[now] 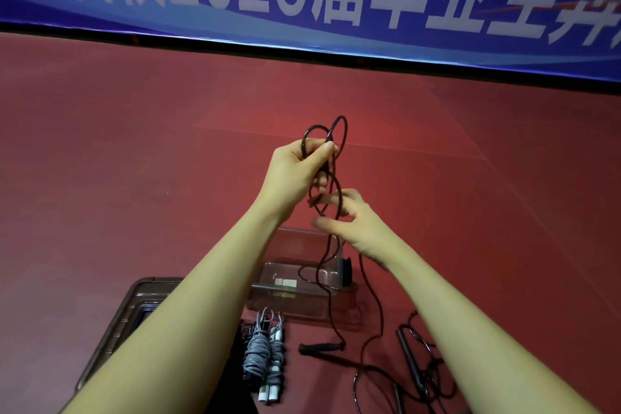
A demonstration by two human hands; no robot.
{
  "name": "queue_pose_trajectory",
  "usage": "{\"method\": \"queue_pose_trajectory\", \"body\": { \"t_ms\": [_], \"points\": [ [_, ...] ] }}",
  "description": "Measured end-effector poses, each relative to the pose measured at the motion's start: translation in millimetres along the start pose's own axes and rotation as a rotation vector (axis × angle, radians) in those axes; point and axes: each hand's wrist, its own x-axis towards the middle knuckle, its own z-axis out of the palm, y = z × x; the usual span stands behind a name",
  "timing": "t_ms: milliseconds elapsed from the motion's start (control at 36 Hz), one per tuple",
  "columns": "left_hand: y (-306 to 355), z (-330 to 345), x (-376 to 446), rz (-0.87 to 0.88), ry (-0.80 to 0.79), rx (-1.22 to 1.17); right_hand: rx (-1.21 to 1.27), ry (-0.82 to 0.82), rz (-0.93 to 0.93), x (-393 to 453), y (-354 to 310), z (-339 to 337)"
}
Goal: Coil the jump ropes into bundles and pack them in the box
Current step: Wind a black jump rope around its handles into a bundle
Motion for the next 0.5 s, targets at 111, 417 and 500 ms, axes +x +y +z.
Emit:
{"method": "queue_pose_trajectory", "body": {
  "t_ms": [111, 417, 500],
  "points": [
    [0.3, 3.1, 1.3, -0.002, 0.030, -0.040, 0.092, 0.080, -0.016, 0.7, -6.9, 3.1],
    [-13.9, -1.8, -10.4, -0.290, -0.403, 0.417, 0.757, 0.422, 0.050, 8.7, -17.2, -10.2],
    [-21.2, 5.7, -19.0, -0.281, -0.616, 0.628, 1.014, 0.447, 0.024, 9.6, -25.0, -17.6]
  ]
}}
